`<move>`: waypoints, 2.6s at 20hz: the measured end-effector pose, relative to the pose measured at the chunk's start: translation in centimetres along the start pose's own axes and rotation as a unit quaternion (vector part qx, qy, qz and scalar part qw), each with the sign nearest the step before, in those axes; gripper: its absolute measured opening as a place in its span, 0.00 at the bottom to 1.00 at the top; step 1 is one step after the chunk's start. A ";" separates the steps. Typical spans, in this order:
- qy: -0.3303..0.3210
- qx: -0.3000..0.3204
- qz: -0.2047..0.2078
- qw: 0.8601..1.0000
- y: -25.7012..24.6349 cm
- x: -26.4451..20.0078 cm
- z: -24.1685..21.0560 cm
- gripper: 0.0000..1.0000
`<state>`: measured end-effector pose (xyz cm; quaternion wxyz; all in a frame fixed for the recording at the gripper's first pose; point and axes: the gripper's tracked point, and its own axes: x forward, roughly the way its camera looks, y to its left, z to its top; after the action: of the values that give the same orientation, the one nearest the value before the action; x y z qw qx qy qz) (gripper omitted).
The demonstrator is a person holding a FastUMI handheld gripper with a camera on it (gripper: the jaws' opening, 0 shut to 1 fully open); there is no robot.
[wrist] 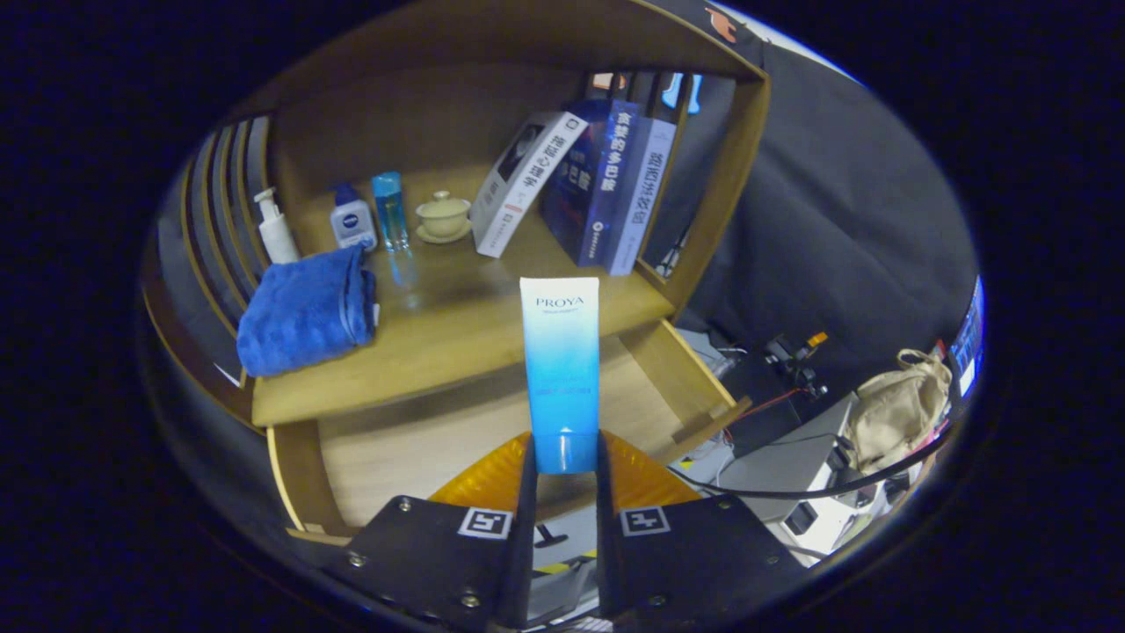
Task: Pull open the drawer, take out the items inside it, and place them on the countertop above the cabinet.
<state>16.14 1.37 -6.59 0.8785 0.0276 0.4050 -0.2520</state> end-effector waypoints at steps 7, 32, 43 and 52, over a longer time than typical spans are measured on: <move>0.013 -0.042 0.080 0.996 5.2 6.3 2.7 0.30; -0.157 -0.055 0.149 0.975 5.0 3.0 2.1 0.52; -0.307 0.023 0.142 0.941 -1.0 -3.7 -2.6 0.52; -0.289 0.071 0.153 0.942 -2.9 -3.5 -11.2 0.53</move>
<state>5.07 3.11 -11.12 0.9815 0.0778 0.1051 -0.1396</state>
